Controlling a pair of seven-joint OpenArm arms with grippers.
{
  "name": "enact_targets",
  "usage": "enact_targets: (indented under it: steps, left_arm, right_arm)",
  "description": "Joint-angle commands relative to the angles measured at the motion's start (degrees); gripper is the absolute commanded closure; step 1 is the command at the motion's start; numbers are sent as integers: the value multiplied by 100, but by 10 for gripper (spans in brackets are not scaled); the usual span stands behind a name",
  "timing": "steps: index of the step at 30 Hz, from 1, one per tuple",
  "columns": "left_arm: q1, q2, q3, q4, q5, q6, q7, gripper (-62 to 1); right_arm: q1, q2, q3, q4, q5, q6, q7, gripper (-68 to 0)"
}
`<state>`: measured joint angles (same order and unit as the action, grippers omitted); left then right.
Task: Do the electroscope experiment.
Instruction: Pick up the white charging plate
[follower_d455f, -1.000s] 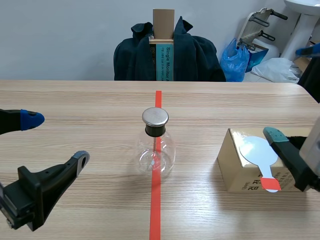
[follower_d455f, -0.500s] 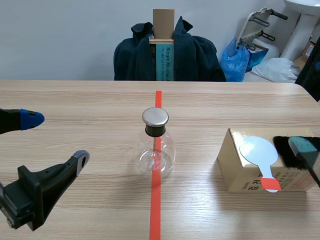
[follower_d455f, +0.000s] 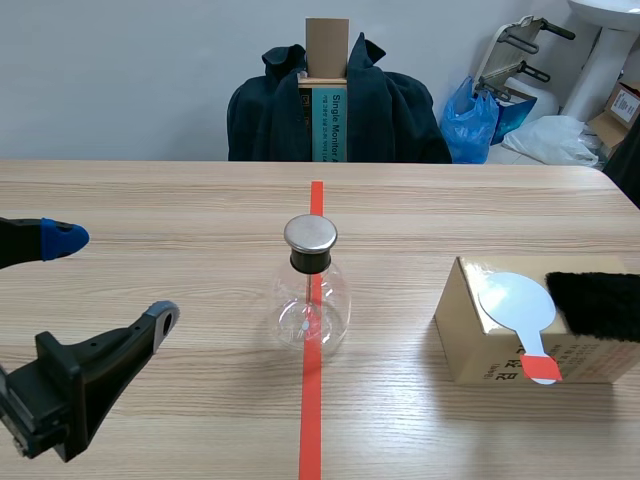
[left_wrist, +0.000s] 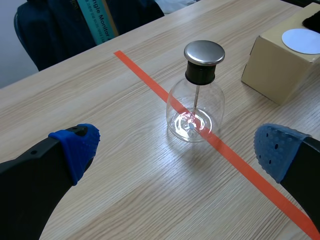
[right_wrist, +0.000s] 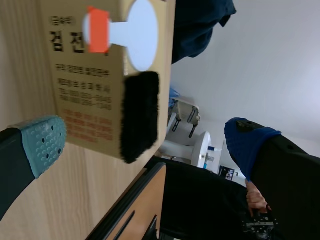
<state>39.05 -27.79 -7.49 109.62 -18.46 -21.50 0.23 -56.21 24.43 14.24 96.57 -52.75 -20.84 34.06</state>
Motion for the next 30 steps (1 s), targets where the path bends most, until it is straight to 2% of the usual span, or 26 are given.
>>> enact_targets:
  steps: [1, 4, 6, 14, 18, 27, 30]
  left_arm:
    - [-17, 28, 39, 70, -57, -9, -76, -623]
    - [-17, 28, 39, 70, -57, -9, -76, -623]
    - [-17, 28, 39, 70, -57, -9, -76, -623]
    - [-17, 28, 39, 70, -57, -9, -76, -623]
    - [-17, 28, 39, 70, -52, -9, -74, -623]
    - [-17, 28, 39, 70, -52, -9, -59, -619]
    - [-17, 28, 39, 70, -52, -9, -57, -489]
  right_arm:
    - [299, 61, -199, -83, 15, -236, -31, -679]
    - [730, 11, -603, -494, -2, -673, -142, -679]
    - [992, -37, -887, -702, -114, -874, -328, -679]
    - [1436, -46, -1971, -1056, -216, -1373, -1005, -679]
    - [1510, -46, -2413, -1093, -306, -1456, -1547, -679]
    - [1705, -22, -3010, -1137, -302, -1475, -2761, -679]
    - [1893, 33, -3163, -1215, -306, -1478, -3038, -679]
